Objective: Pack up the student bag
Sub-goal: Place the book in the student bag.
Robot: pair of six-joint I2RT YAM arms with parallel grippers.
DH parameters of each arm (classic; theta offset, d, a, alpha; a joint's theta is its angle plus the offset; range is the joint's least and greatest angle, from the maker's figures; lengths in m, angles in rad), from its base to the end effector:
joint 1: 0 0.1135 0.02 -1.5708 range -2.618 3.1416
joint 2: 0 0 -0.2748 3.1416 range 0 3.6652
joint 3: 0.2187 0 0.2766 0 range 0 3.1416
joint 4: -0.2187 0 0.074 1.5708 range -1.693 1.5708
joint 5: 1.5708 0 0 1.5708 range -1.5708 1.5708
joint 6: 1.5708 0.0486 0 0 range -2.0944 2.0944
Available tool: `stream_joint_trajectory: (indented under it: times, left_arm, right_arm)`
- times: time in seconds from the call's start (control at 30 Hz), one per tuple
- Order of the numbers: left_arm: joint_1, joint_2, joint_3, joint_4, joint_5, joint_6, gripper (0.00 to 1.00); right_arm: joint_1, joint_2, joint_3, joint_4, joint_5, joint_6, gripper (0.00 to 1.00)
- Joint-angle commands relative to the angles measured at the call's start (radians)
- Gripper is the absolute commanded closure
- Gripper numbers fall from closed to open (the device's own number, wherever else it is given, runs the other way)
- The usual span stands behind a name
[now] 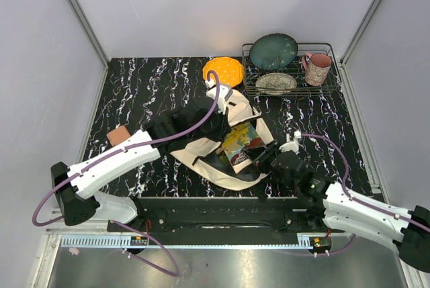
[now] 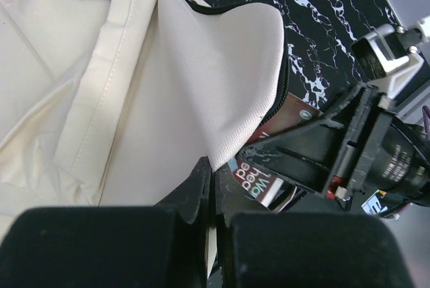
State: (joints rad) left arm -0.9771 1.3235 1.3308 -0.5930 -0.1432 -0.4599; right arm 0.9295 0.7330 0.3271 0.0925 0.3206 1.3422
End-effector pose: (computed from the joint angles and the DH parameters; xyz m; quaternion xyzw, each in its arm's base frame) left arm 0.1870 -0.2647 0.3744 0.1921 0.8583 -0.2630 0.3966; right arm 0.1330 0.1526 0.2089 0.2555 0.7623 0.4721 0.3617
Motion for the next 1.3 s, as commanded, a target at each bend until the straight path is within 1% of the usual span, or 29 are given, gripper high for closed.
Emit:
stream_joint_trajectory:
  times: [0.0, 0.13, 0.23, 0.27, 0.3, 0.47, 0.5, 0.57, 0.6, 0.73, 0.83, 0.87, 0.9, 0.93, 1.03, 1.07, 1.1, 1.17, 1.2, 1.27]
  left_arm:
    - [-0.029, -0.024, 0.037, 0.090, 0.045, 0.021, 1.00]
    - [-0.055, -0.020, 0.045, 0.094, 0.045, 0.036, 1.00]
    - [-0.063, -0.026, 0.042, 0.093, 0.034, 0.038, 1.00]
    - [-0.066, -0.029, 0.041, 0.094, 0.031, 0.038, 1.00]
    - [-0.067, -0.030, 0.039, 0.093, 0.030, 0.038, 1.00]
    - [-0.069, -0.040, 0.048, 0.079, 0.001, 0.035, 1.00]
    - [-0.069, -0.040, 0.048, 0.075, -0.005, 0.033, 1.00]
    - [-0.069, -0.049, 0.042, 0.070, -0.021, 0.027, 1.00]
    - [-0.069, -0.052, 0.038, 0.073, -0.027, 0.026, 1.00]
    - [-0.069, -0.058, 0.027, 0.061, -0.064, 0.012, 1.00]
    - [-0.069, -0.064, 0.021, 0.044, -0.096, 0.006, 1.00]
    - [-0.069, -0.067, 0.010, 0.041, -0.107, 0.003, 1.00]
    - [-0.068, -0.070, 0.002, 0.039, -0.117, 0.001, 1.00]
    - [-0.067, -0.073, -0.002, 0.039, -0.134, -0.005, 1.00]
    - [-0.063, -0.079, -0.016, 0.047, -0.153, -0.013, 1.00]
    - [-0.061, -0.079, -0.019, 0.048, -0.153, -0.013, 1.00]
    - [-0.058, -0.075, -0.018, 0.053, -0.154, -0.011, 1.00]
    - [-0.055, -0.067, -0.015, 0.055, -0.153, -0.010, 1.00]
    - [-0.054, -0.064, -0.010, 0.055, -0.151, -0.010, 1.00]
    - [-0.052, -0.061, -0.010, 0.055, -0.150, -0.008, 1.00]
  right_arm:
    - [0.000, 0.069, 0.072, 0.160, 0.080, -0.001, 0.98]
    - [-0.012, 0.232, 0.110, 0.211, 0.046, -0.014, 0.98]
    - [-0.052, 0.359, 0.173, 0.242, -0.017, -0.037, 0.95]
    - [-0.063, 0.394, 0.215, 0.248, -0.038, -0.044, 0.93]
    - [-0.072, 0.461, 0.236, 0.265, -0.070, -0.058, 0.92]
    - [-0.106, 0.658, 0.355, 0.340, -0.092, -0.074, 0.90]
    - [-0.109, 0.721, 0.371, 0.361, -0.094, -0.072, 0.88]
    - [-0.109, 0.782, 0.406, 0.391, -0.100, -0.061, 0.84]
    - [-0.107, 0.848, 0.411, 0.444, -0.106, -0.049, 0.82]
    - [-0.110, 0.963, 0.408, 0.538, -0.132, 0.006, 0.63]
    - [-0.107, 0.958, 0.368, 0.564, -0.144, -0.009, 0.53]
    - [-0.109, 0.939, 0.340, 0.561, -0.144, -0.024, 0.42]
    - [-0.109, 0.889, 0.328, 0.532, -0.134, -0.062, 0.36]
    - [-0.109, 0.860, 0.319, 0.508, -0.129, -0.086, 0.33]
    - [-0.109, 0.729, 0.291, 0.389, -0.103, -0.164, 0.20]
    - [-0.109, 0.700, 0.285, 0.360, -0.098, -0.181, 0.18]
    - [-0.107, 0.644, 0.285, 0.287, -0.083, -0.214, 0.18]
    - [-0.109, 0.596, 0.291, 0.213, -0.080, -0.245, 0.17]
    - [-0.107, 0.556, 0.296, 0.125, -0.063, -0.265, 0.17]
    - [-0.109, 0.527, 0.305, 0.037, -0.049, -0.282, 0.17]
